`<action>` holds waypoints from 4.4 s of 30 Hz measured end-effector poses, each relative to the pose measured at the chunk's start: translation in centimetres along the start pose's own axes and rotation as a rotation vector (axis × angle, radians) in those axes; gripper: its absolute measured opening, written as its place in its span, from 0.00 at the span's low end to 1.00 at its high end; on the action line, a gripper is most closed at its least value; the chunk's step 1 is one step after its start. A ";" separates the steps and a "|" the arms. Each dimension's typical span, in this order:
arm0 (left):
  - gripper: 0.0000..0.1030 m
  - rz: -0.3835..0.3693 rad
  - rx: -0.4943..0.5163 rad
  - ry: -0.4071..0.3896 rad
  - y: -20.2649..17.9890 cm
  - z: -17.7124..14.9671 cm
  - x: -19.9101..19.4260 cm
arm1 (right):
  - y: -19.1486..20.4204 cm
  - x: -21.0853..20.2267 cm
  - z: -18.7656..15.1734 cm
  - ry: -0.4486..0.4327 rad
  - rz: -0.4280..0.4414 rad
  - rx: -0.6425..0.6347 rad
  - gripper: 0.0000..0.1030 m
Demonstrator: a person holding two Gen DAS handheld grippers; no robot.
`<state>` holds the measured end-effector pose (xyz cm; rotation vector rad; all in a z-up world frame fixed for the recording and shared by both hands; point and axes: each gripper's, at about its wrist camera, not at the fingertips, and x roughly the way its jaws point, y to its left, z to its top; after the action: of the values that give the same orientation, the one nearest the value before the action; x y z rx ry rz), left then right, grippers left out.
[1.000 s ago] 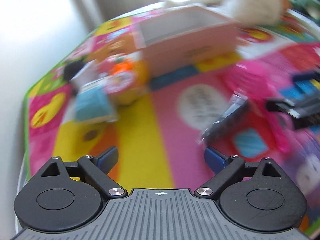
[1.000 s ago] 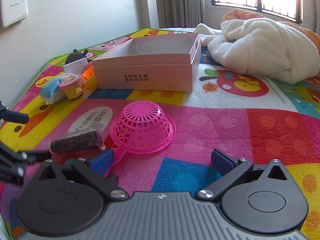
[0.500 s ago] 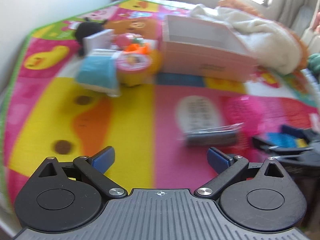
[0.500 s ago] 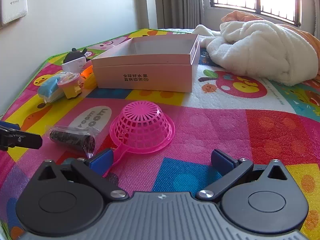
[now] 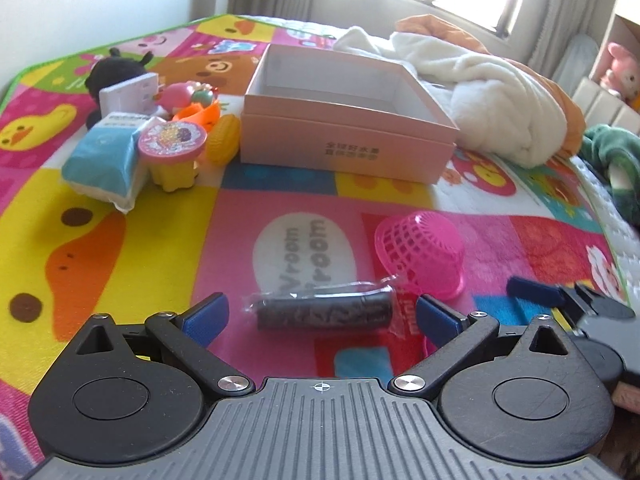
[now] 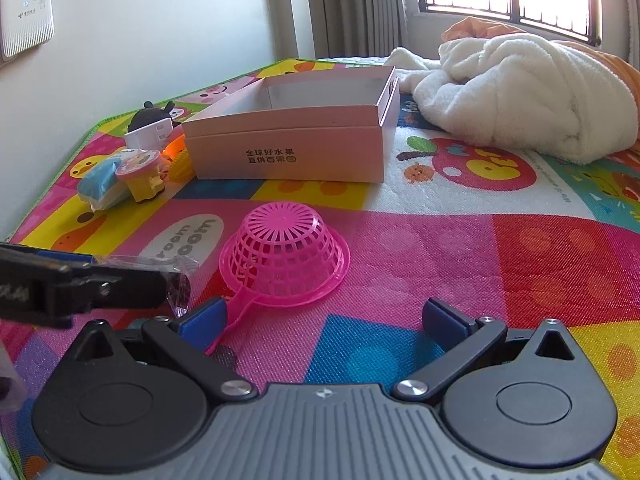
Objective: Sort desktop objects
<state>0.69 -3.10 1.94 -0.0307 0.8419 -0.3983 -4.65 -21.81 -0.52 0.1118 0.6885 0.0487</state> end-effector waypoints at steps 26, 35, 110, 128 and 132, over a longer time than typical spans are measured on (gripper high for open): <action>0.88 0.095 0.181 -0.043 1.3 -0.8 0.8 | 0.0 0.3 0.1 0.014 0.006 -0.012 1.00; 0.88 0.095 0.134 0.024 1.6 -1.6 -3.1 | 2.0 0.1 1.6 -0.016 -0.046 -0.079 1.00; 0.88 0.031 0.289 -0.340 -2.1 9.5 -5.1 | 0.5 -9.3 16.2 -0.390 -0.083 -0.310 0.79; 1.00 0.159 -0.131 -0.204 9.8 4.6 -3.5 | 2.4 5.3 17.9 -0.177 -0.019 -0.095 0.94; 1.00 0.170 -0.257 -0.203 12.3 2.1 -5.8 | 3.7 4.9 11.2 -0.054 -0.012 -0.121 0.94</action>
<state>2.81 10.08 5.26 -0.2329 0.6842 -0.1230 6.18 -18.66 5.44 -0.0072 0.6306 0.0756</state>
